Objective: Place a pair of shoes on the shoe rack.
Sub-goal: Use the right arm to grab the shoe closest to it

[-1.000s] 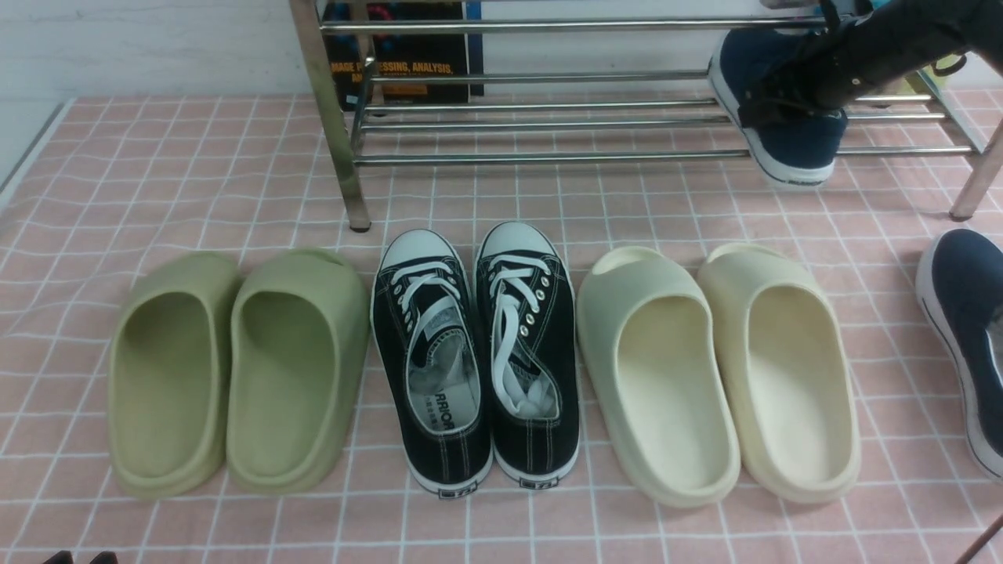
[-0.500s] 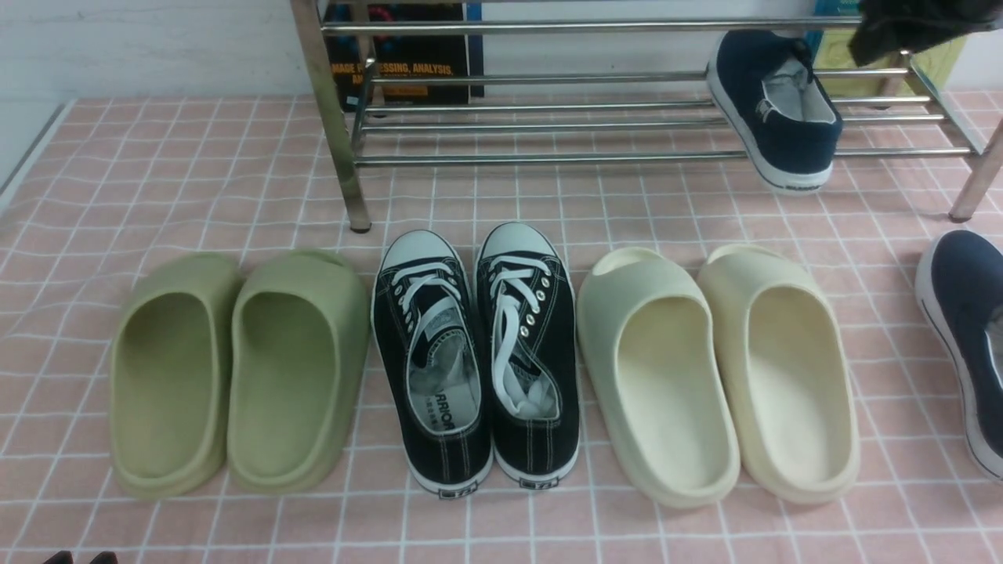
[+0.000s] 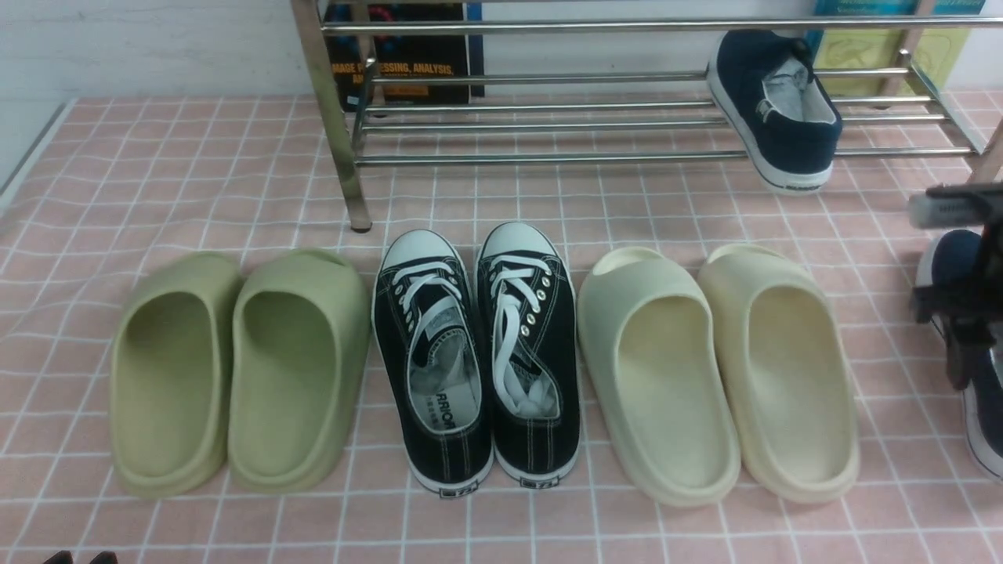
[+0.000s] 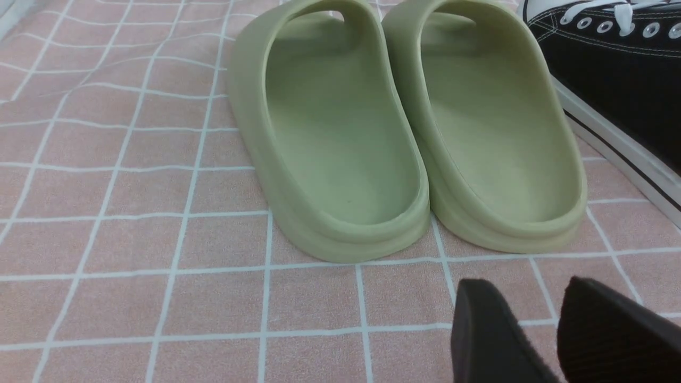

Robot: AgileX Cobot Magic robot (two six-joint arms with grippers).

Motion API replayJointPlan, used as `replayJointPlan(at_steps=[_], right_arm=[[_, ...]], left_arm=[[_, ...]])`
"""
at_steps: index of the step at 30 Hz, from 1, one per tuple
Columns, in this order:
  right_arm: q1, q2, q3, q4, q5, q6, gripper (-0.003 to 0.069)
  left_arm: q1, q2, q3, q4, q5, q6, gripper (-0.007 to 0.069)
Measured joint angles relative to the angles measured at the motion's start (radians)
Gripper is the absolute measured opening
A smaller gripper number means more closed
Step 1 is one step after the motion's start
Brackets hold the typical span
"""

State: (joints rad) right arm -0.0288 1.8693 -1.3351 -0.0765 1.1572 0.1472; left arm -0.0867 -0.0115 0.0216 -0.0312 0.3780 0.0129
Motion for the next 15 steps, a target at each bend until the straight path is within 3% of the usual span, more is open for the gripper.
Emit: replayJointPlan(at_steps=[6, 9, 10, 12, 15], right_arm=[[0.000, -0.002, 0.115, 0.012, -0.108, 0.016, 0.0410], [0.000, -0.015, 0.122, 0.011, -0.124, -0.003, 0.0252], [0.000, -0.016, 0.122, 0.013, -0.125, -0.005, 0.0242], [0.000, -0.043, 0.125, 0.015, -0.128, -0.011, 0.0092], [0.000, -0.097, 0.126, 0.027, -0.126, -0.022, 0.0008]], left_arm=[[0.000, 0.000, 0.000, 0.000, 0.000, 0.000, 0.0239], [0.000, 0.000, 0.000, 0.000, 0.000, 0.000, 0.0239], [0.000, 0.000, 0.000, 0.000, 0.000, 0.000, 0.0239], [0.000, 0.000, 0.000, 0.000, 0.000, 0.000, 0.0239], [0.000, 0.000, 0.000, 0.000, 0.000, 0.000, 0.0239]])
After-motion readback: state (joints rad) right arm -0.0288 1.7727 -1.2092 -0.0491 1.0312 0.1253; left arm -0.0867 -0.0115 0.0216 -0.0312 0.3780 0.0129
